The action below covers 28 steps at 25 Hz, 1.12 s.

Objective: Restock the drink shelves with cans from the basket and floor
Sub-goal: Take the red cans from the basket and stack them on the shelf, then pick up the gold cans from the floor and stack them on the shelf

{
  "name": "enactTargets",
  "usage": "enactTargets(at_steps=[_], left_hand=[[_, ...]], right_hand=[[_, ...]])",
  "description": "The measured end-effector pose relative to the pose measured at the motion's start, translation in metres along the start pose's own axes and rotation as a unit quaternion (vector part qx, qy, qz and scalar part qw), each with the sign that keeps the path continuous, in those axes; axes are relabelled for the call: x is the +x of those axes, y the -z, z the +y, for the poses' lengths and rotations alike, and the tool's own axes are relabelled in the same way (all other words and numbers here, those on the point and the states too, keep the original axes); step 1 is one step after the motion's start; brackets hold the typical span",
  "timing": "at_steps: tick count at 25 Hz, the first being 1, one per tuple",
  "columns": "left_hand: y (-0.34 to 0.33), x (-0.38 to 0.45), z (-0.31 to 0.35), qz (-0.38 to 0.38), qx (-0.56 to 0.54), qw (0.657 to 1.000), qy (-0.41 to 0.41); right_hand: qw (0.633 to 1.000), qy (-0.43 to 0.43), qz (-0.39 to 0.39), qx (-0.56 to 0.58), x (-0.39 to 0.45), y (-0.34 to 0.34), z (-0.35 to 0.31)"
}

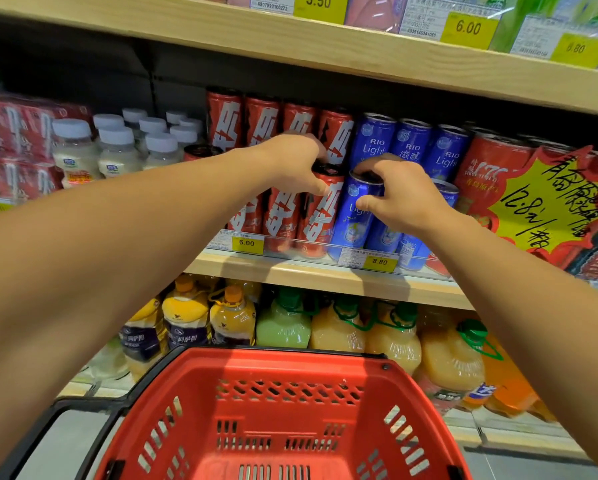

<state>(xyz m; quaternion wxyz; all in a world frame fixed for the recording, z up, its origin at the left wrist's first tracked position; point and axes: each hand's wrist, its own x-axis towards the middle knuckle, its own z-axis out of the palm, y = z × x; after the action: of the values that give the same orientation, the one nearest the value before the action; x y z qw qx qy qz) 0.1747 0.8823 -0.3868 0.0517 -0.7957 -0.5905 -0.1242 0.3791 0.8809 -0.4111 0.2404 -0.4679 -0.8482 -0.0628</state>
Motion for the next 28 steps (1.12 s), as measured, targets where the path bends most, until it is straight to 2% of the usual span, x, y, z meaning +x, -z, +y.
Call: enactTargets(at_steps=[8, 14, 20, 24, 28], left_hand=[[-0.003, -0.01, 0.006, 0.017, -0.017, 1.0, 0.012], [-0.009, -0.043, 0.013, 0.095, -0.014, 0.995, 0.029], [-0.023, -0.126, -0.012, 0.193, -0.071, 0.978, 0.044], [-0.052, -0.198, -0.036, 0.177, -0.124, 0.972, 0.087], [-0.086, -0.283, -0.084, 0.138, -0.129, 0.968, 0.165]], right_hand=[[1.0, -0.011, 0.007, -0.016, -0.003, 0.001, -0.006], [0.999, -0.026, 0.04, 0.005, -0.019, 0.001, -0.025], [0.997, 0.026, 0.061, 0.045, -0.05, -0.018, -0.074], [0.995, 0.069, 0.034, 0.057, -0.072, -0.051, -0.124], [0.985, 0.148, -0.038, 0.086, -0.089, -0.098, -0.195]])
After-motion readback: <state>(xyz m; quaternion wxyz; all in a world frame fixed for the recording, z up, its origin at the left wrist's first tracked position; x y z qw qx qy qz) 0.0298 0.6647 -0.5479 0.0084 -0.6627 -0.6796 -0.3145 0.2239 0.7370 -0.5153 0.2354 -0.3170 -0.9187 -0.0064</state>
